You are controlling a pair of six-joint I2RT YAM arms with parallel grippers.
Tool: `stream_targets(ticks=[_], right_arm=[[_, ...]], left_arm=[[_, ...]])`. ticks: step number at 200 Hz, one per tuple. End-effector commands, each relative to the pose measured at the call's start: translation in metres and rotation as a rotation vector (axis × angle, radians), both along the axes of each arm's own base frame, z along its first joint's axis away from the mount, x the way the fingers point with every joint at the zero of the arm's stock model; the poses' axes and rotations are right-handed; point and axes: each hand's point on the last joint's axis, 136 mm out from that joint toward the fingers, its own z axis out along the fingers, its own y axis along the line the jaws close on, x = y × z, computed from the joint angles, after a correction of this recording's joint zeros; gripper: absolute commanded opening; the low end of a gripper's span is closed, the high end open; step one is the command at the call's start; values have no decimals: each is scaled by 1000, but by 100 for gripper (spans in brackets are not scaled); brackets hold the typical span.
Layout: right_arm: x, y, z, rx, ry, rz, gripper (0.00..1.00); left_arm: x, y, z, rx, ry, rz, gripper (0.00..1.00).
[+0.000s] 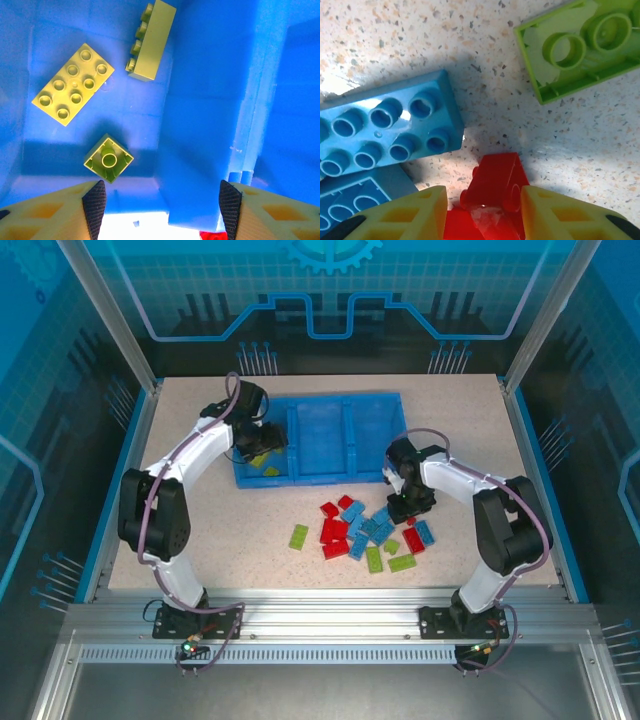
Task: Sort the legos into containers by color
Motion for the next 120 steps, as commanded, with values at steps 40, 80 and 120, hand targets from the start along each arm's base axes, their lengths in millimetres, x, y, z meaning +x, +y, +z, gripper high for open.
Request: stream_targets(ticks=[40, 80, 120], right_arm=[[-2, -3, 1, -98, 26, 116, 48], [1, -17, -4, -207, 14, 155, 42], [1, -17, -11, -234, 20, 174, 33]], left_arm=[[-7, 7, 6, -1, -16, 18, 65], [-8, 10, 9, -4, -23, 26, 66], [-9, 10, 9, -7, -24, 31, 65]])
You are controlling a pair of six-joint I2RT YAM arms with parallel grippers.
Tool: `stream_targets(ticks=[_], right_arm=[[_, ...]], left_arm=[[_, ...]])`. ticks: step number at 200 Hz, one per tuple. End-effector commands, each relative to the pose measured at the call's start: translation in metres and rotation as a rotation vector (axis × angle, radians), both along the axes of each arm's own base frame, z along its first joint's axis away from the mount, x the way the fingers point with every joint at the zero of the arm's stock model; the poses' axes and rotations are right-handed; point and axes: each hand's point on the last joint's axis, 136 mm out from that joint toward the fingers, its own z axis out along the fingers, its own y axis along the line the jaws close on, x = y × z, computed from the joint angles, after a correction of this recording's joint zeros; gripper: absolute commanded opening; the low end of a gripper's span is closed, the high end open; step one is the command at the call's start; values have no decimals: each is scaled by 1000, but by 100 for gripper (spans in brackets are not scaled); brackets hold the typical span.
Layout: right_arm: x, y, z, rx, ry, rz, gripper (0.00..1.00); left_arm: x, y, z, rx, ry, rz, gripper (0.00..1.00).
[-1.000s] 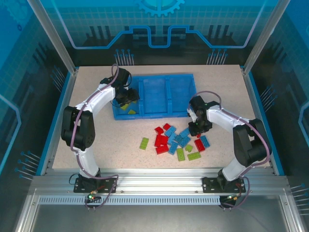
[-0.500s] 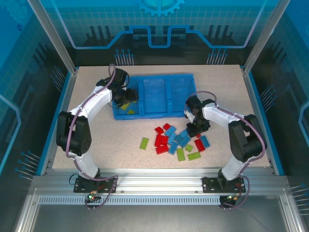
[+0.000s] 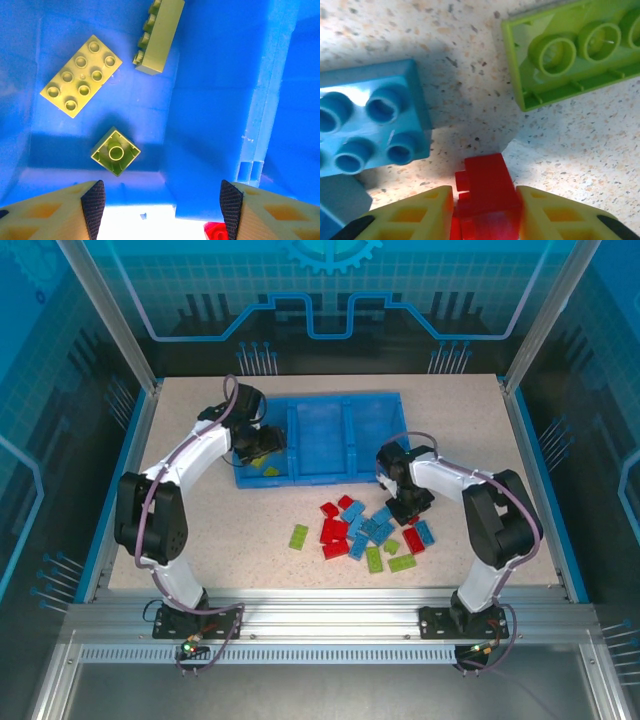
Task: Sort the legos into containers by color
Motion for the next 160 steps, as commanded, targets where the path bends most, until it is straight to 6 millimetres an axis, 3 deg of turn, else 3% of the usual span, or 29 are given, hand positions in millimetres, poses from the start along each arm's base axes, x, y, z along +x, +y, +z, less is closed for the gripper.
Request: stream_targets(ticks=[1, 38, 69, 89, 111, 160], right_arm=[[-3, -2, -3, -49, 15, 37, 33], [-1, 6, 8, -16, -29, 18, 17], [10, 21, 44, 99, -132, -39, 15], [28, 35, 76, 243, -217, -114, 16], [54, 48, 99, 400, -273, -223, 18], [110, 65, 102, 513, -277, -472, 17]], left_arm=[[-2, 5, 11, -11, -28, 24, 65], [-4, 8, 13, -5, -34, 29, 66], [-9, 13, 10, 19, -35, 27, 65], [-18, 17, 2, 41, -17, 23, 66], [-31, 19, -6, 52, -2, 20, 77], [-67, 6, -15, 91, 2, -13, 85]])
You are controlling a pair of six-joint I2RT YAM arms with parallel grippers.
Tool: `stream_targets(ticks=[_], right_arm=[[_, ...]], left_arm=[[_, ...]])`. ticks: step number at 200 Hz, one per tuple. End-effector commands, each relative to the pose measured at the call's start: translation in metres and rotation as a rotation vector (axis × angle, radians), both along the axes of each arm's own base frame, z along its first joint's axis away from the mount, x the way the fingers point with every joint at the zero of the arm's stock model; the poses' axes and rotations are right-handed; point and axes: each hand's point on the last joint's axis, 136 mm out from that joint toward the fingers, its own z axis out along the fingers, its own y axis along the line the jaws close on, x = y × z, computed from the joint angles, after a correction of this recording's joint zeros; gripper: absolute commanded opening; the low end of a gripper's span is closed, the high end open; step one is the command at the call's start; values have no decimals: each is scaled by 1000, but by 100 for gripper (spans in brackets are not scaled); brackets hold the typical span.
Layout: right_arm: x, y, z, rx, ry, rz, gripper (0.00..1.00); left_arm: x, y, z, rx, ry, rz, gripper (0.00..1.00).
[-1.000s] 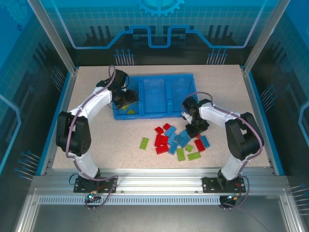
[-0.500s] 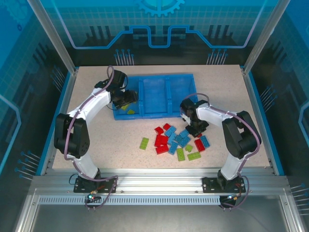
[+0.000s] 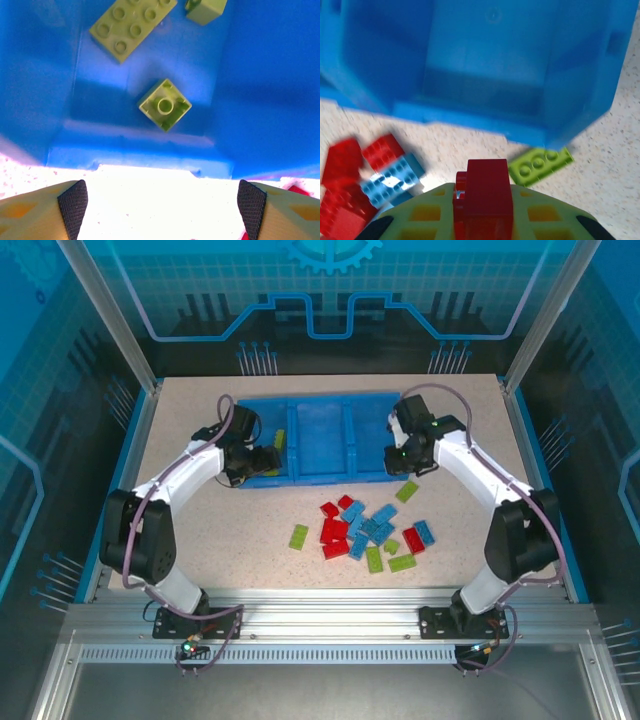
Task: Sort the legos into containers by color
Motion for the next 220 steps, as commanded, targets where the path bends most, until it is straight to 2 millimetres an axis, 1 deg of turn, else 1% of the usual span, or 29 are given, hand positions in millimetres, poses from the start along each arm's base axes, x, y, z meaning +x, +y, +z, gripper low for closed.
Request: stream_targets(ticks=[1, 16, 40, 54, 66, 90, 114, 130, 147, 166, 198, 220], right_arm=[[20, 18, -7, 109, 58, -116, 17], [31, 18, -14, 89, 90, -160, 19], [42, 13, -22, 24, 108, -215, 26], [47, 13, -22, 25, 99, -234, 37], [50, 17, -21, 48, 90, -233, 46], [50, 26, -19, 75, 88, -213, 55], [44, 36, -13, 97, 72, -170, 58], [36, 39, -6, 96, 42, -149, 60], [28, 32, 0, 86, 10, -160, 62], [19, 21, 4, 71, -17, -165, 63], [4, -5, 2, 43, -4, -196, 64], [-2, -21, 8, 51, -21, -228, 65]], left_arm=[[-14, -9, 8, 25, -36, -20, 86], [-25, -17, 3, 47, -29, -46, 87], [-44, -30, -8, 57, -2, -80, 88], [-54, -36, -14, 59, 11, -95, 89], [-61, -42, -19, 53, 19, -107, 89], [-70, -55, -23, 49, 28, -139, 89], [-76, -62, -26, 19, 58, -117, 89], [-83, -64, -27, 13, 83, -97, 89], [-93, -68, -31, 24, 112, -102, 89], [-100, -80, -35, 60, 88, -188, 89], [-113, -89, -59, 121, 142, -274, 87], [-118, -96, -70, 158, 160, -316, 86]])
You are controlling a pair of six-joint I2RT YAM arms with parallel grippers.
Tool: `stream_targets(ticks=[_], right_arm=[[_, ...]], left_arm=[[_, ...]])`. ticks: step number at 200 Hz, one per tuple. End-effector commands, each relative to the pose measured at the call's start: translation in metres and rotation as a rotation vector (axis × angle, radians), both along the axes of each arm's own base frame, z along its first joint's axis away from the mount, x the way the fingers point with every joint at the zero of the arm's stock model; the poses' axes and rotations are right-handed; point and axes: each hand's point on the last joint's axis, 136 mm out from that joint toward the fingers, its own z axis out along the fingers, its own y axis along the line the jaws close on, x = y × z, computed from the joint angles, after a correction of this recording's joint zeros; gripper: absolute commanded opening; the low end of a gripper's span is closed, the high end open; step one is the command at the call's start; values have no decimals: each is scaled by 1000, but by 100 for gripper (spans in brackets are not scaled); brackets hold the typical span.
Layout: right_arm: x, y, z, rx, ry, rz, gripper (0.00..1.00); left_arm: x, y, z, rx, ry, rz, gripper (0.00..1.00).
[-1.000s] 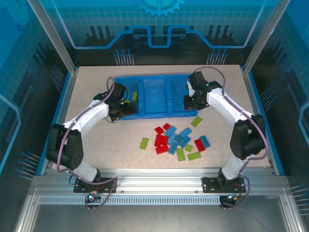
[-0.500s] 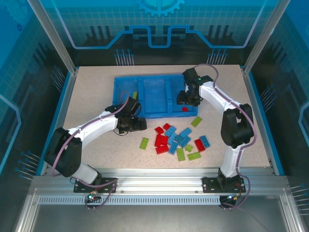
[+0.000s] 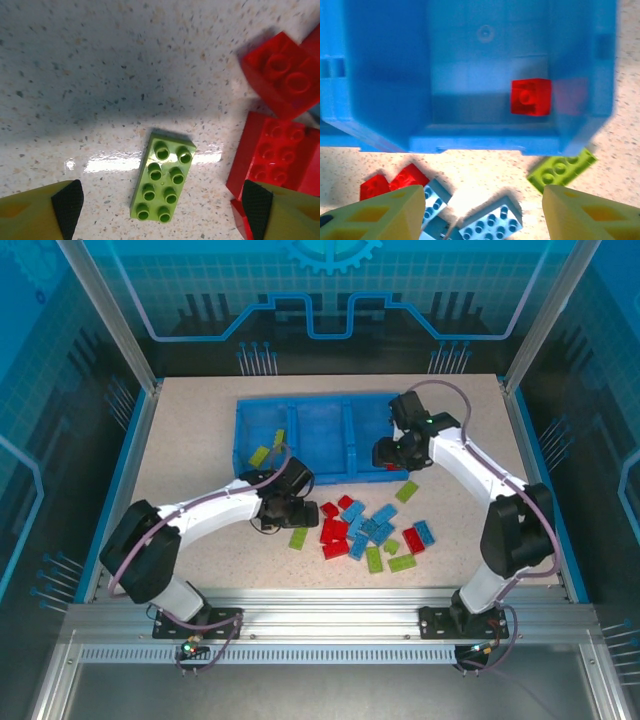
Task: Sort the legos into containers by color
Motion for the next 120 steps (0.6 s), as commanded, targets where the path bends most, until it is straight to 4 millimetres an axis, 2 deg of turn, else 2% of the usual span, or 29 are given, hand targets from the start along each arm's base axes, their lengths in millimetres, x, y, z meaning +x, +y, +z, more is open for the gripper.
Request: stream_targets(ticks=[1, 31, 79, 96, 120], right_arm=[[-7, -24, 6, -16, -19, -38, 65], [-13, -45, 13, -3, -32, -83, 65], [-23, -67, 16, -8, -31, -126, 66], [-27, -72, 13, -9, -19, -136, 66], [-39, -80, 3, -38, 11, -153, 66]], left_arm=[[-9, 1, -18, 75, 26, -55, 86], [-15, 4, -34, 123, 64, -63, 81], [-24, 4, -54, 158, 97, -99, 75], [-26, 3, -62, 164, 118, -105, 68], [-26, 2, -66, 161, 123, -101, 53]])
